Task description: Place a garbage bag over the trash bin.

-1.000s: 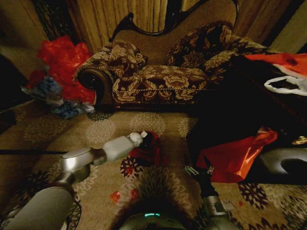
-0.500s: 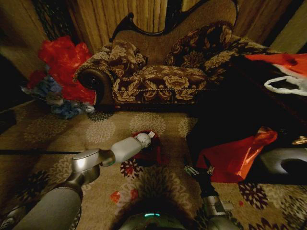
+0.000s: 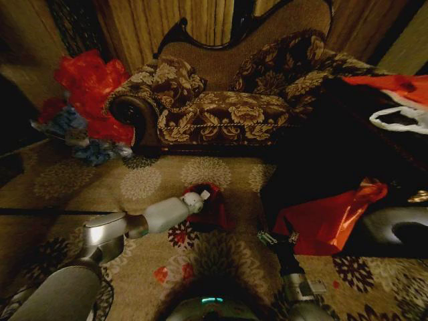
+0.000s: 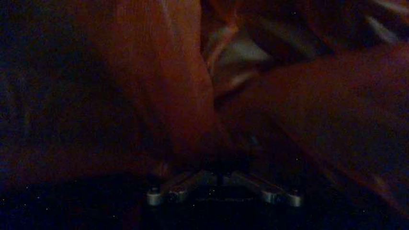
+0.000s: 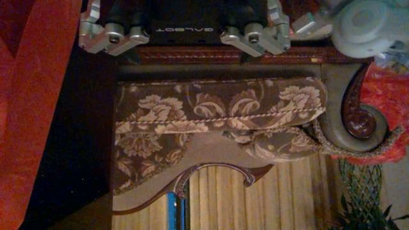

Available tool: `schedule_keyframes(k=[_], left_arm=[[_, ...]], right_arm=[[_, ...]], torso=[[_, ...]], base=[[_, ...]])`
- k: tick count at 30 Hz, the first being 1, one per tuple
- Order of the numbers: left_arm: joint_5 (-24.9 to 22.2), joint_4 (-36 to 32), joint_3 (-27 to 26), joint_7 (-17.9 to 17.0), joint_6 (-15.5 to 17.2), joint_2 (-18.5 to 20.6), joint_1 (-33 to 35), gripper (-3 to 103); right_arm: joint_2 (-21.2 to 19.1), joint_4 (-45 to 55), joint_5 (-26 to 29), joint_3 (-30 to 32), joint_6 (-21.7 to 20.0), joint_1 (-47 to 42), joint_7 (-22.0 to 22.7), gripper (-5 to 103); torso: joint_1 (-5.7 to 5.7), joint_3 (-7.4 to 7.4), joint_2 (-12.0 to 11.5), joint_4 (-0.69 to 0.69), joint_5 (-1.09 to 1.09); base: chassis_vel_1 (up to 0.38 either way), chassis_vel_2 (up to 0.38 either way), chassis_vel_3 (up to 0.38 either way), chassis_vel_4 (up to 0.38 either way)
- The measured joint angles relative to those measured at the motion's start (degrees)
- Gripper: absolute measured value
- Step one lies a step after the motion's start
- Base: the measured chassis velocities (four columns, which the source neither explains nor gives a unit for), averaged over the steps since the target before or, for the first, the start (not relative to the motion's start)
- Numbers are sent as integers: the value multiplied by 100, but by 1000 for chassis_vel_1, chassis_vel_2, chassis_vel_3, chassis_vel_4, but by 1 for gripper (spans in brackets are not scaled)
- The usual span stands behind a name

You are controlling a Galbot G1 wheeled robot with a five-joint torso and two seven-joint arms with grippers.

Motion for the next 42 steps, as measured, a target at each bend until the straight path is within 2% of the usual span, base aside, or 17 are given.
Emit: schedule_keyframes(k=[6, 12, 15, 16, 17, 20, 22, 23, 27, 29, 30, 33, 34, 37, 38, 39, 42], left_arm=[[518, 1081, -230, 65, -288, -435, -70, 0], [656, 1291, -252, 83, -531, -477, -57, 0], [902, 1561, -248, 120, -1048, -555, 83, 0], [902, 1561, -248, 120, -1048, -555, 83, 0], [887, 1647, -285, 121, -1327, -565, 151, 0], [751, 1537, -386, 112, -1449, -511, 234, 0], [241, 827, -428, -59, -1184, -187, 258, 0], [241, 827, -428, -59, -1184, -187, 258, 0], [-639, -415, -378, -461, -676, 392, 69, -2], [-1101, -1173, -364, -756, -391, 777, -118, 6], [-1101, -1173, -364, -756, -391, 777, -118, 6], [-1681, -2219, -391, -1221, -16, 1439, -338, 22], [-1681, -2219, -391, -1221, -16, 1439, -338, 22], [-2101, -3516, -656, -1404, 256, 2295, -421, 38], [-2226, -3946, -818, -1435, 258, 2590, -400, 38], [-2226, -3946, -818, -1435, 258, 2590, -400, 38], [-2440, -5239, -1858, -1443, 289, 3686, 86, 54]], right_arm=[[0, 0, 0, 0, 0, 0, 0, 100], [0, 0, 0, 0, 0, 0, 0, 100], [0, 0, 0, 0, 0, 0, 0, 100], [0, 0, 0, 0, 0, 0, 0, 100], [0, 0, 0, 0, 0, 0, 0, 100], [0, 0, 0, 0, 0, 0, 0, 100], [0, 0, 0, 0, 0, 0, 0, 100], [0, 0, 0, 0, 0, 0, 0, 100], [0, 0, 0, 0, 0, 0, 0, 100], [0, 0, 0, 0, 0, 0, 0, 100], [0, 0, 0, 0, 0, 0, 0, 100], [0, 0, 0, -1, 0, 1, 0, 100], [0, 0, 0, -1, 0, 1, 0, 100], [0, 0, 0, 1, 0, 0, 0, 100], [0, 0, 0, 0, 0, 1, 0, 100], [0, 0, 0, 0, 0, 1, 0, 100], [0, -1, 0, 1, 0, 0, 0, 100]], torso=[[0, 0, 0, 1, 2], [0, 0, 0, 3, 2], [0, 0, 0, 0, 0], [0, 0, 0, 0, 0], [0, 0, 0, 2, 3], [0, 0, 0, 2, -2], [0, 0, 0, 2, 0], [0, 0, 0, 2, 0], [0, 0, 0, 3, 1], [0, 0, 0, -1, -1], [0, 0, 0, -1, -1], [0, 0, 0, 3, 0], [0, 0, 0, 3, 0], [1, 0, 0, 2, 1], [0, 0, 0, 1, 1], [0, 0, 0, 1, 1], [1, 0, 0, 0, 0]], base=[[0, 0, 0, 0], [0, 0, 0, 0], [0, 0, 0, 0], [0, 0, 0, 0], [0, 0, 0, 0], [0, 0, 0, 0], [0, 0, 0, 0], [0, 0, 0, 0], [0, 0, 0, 0], [0, 0, 0, 0], [0, 0, 0, 0], [0, 0, 0, 0], [0, 0, 0, 0], [0, 0, 0, 0], [0, 0, 0, 0], [0, 0, 0, 0], [0, 0, 0, 0]])
